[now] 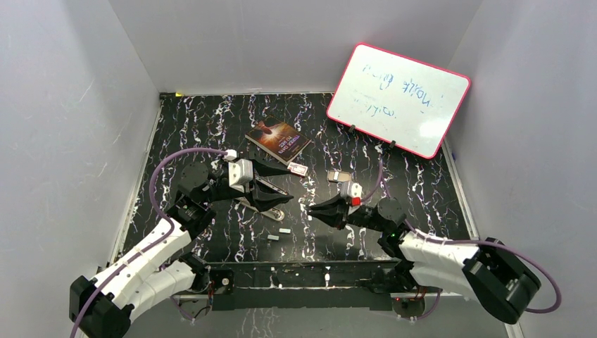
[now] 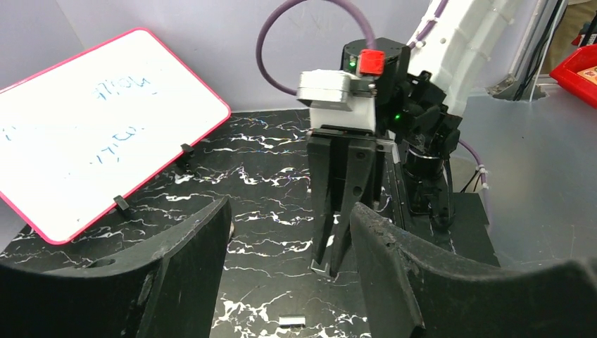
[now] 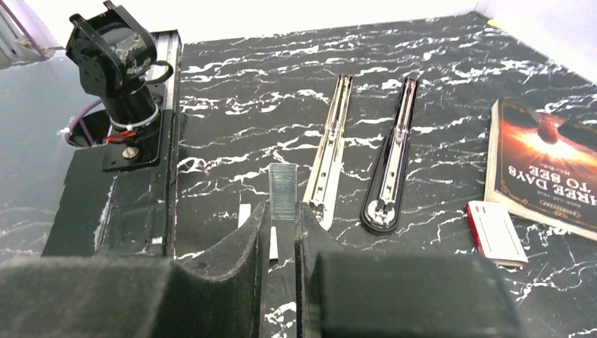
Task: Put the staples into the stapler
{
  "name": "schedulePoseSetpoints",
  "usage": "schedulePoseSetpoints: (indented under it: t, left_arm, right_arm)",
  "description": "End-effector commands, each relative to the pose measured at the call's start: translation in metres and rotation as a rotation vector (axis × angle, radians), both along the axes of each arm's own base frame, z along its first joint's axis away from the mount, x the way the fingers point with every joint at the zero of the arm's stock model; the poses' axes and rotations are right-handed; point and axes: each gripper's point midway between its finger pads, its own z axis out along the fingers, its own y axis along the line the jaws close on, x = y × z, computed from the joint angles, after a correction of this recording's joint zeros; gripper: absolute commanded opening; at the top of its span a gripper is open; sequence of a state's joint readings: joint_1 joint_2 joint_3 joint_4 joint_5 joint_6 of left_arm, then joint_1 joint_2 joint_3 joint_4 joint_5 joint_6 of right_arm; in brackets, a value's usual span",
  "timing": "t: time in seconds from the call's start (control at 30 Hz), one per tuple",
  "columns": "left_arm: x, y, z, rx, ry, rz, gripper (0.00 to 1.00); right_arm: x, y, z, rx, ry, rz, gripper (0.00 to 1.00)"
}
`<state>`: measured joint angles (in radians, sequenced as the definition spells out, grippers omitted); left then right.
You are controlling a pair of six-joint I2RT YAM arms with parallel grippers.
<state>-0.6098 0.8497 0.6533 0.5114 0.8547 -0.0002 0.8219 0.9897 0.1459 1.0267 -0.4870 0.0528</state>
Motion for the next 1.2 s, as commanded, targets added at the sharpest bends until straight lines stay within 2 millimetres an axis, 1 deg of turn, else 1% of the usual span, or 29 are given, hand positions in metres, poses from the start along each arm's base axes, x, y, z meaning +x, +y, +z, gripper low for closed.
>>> schedulePoseSetpoints:
  t: [0.0,0.1,0.2,0.33,0.5,0.67,0.8,0.97,1.17]
  left_arm:
    - [0.001,0.003,0.011,-0.025,-0.067,0.013,0.61]
    - [0.001,0.0,0.009,-0.02,-0.07,-0.006,0.61]
    - [-0.005,-0.003,0.014,-0.04,-0.076,-0.052,0.61]
    - [-0.015,-0.002,0.021,-0.079,-0.087,-0.1,0.61]
    - [-0.022,-0.003,0.021,-0.078,-0.091,-0.141,0.58]
    - [-0.022,-0.008,0.015,-0.062,-0.078,-0.184,0.56]
    - [-0.018,-0.012,0.013,-0.069,-0.073,-0.188,0.54]
    - [-0.017,-0.019,0.017,-0.083,-0.074,-0.213,0.52]
    - [-0.018,-0.027,0.015,-0.081,-0.07,-0.238,0.5]
  right_arm:
    - [-0.004,0.0,0.033,0.107,-0.06,0.117,0.0]
    - [-0.004,-0.001,0.041,0.147,-0.101,0.156,0.0]
    - [-0.008,-0.003,0.06,0.225,-0.158,0.168,0.0]
    - [-0.008,-0.007,0.08,0.294,-0.222,0.151,0.0]
    - [-0.003,-0.006,0.097,0.319,-0.277,0.126,0.0]
    - [0.001,-0.01,0.118,0.367,-0.313,0.089,0.0]
    - [0.001,-0.013,0.134,0.402,-0.335,0.077,0.0]
    - [-0.002,-0.013,0.143,0.418,-0.347,0.088,0.0]
    - [-0.004,-0.014,0.151,0.444,-0.353,0.101,0.0]
